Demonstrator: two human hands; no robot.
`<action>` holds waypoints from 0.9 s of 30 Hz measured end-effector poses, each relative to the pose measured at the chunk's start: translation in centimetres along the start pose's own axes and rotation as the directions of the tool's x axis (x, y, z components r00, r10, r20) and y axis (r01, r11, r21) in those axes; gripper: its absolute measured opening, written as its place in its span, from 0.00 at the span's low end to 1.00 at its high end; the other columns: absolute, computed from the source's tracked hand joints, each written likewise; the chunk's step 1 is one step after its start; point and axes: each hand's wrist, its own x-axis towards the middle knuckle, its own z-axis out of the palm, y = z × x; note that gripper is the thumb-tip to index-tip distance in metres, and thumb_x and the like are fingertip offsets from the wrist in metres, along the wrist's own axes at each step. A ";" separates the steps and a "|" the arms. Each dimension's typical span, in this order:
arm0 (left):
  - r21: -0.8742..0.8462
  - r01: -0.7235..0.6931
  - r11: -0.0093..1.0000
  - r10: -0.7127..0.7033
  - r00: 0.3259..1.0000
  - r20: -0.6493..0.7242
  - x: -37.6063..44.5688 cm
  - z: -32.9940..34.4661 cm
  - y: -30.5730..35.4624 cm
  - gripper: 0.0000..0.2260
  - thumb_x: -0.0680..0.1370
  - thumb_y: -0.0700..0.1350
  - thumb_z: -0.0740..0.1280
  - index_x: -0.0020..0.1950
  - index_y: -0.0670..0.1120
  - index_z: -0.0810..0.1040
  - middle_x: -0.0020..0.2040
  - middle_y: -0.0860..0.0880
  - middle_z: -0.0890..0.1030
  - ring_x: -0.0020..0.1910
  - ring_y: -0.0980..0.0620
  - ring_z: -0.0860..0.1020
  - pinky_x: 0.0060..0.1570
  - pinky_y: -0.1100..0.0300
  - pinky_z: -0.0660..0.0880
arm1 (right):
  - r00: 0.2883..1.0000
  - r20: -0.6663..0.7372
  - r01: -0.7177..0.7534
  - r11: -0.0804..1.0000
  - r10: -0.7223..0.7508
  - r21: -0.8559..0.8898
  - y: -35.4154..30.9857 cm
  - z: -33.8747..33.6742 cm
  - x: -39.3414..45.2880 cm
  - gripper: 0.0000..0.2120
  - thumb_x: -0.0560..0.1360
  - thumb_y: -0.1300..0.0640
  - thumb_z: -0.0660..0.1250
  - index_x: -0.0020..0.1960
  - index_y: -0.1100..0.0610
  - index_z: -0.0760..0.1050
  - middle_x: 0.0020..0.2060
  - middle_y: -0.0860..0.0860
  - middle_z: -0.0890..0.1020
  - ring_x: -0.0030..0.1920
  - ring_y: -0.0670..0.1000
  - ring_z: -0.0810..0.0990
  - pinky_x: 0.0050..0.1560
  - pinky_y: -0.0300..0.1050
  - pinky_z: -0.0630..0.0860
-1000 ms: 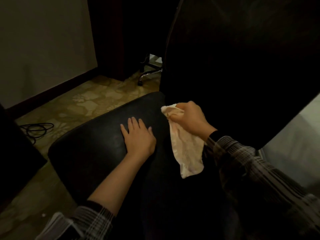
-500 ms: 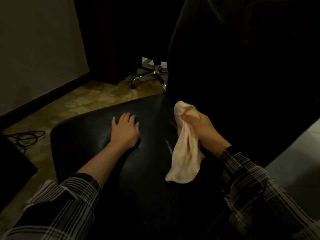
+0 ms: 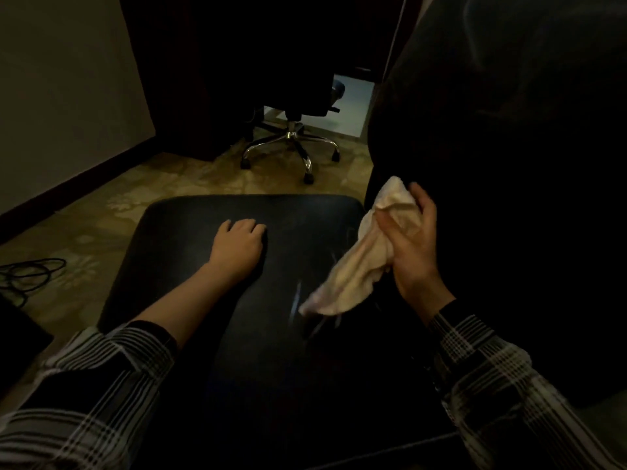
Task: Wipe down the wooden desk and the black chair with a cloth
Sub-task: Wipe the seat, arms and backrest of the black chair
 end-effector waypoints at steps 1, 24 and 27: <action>0.038 0.018 0.999 -0.018 1.000 -0.004 -0.3 0.0 0.5 0.17 0.80 0.46 0.58 0.69 0.47 0.69 0.68 0.45 0.71 0.68 0.47 0.68 0.71 0.48 0.56 | 0.998 -0.008 0.069 0.995 -0.070 -0.071 -0.1 0.0 -0.8 0.35 0.71 0.62 0.72 0.71 0.49 0.58 0.59 0.53 0.74 0.56 0.48 0.78 0.52 0.42 0.79; -0.254 0.266 0.930 -0.302 0.947 -0.113 -10.9 0.2 2.9 0.19 0.76 0.42 0.64 0.66 0.43 0.69 0.68 0.43 0.69 0.69 0.46 0.65 0.72 0.48 0.57 | 0.817 0.574 0.537 0.287 0.058 -0.793 2.1 3.0 -16.1 0.27 0.65 0.39 0.69 0.62 0.43 0.75 0.48 0.51 0.75 0.51 0.55 0.75 0.49 0.51 0.70; -0.255 0.277 0.926 -0.316 0.941 -0.123 -10.8 0.3 3.1 0.22 0.73 0.42 0.68 0.66 0.44 0.69 0.67 0.44 0.70 0.68 0.47 0.66 0.72 0.49 0.59 | 0.854 0.507 0.455 0.309 0.114 -0.835 3.1 4.6 -12.8 0.23 0.69 0.42 0.70 0.63 0.42 0.74 0.49 0.49 0.72 0.54 0.54 0.73 0.53 0.48 0.68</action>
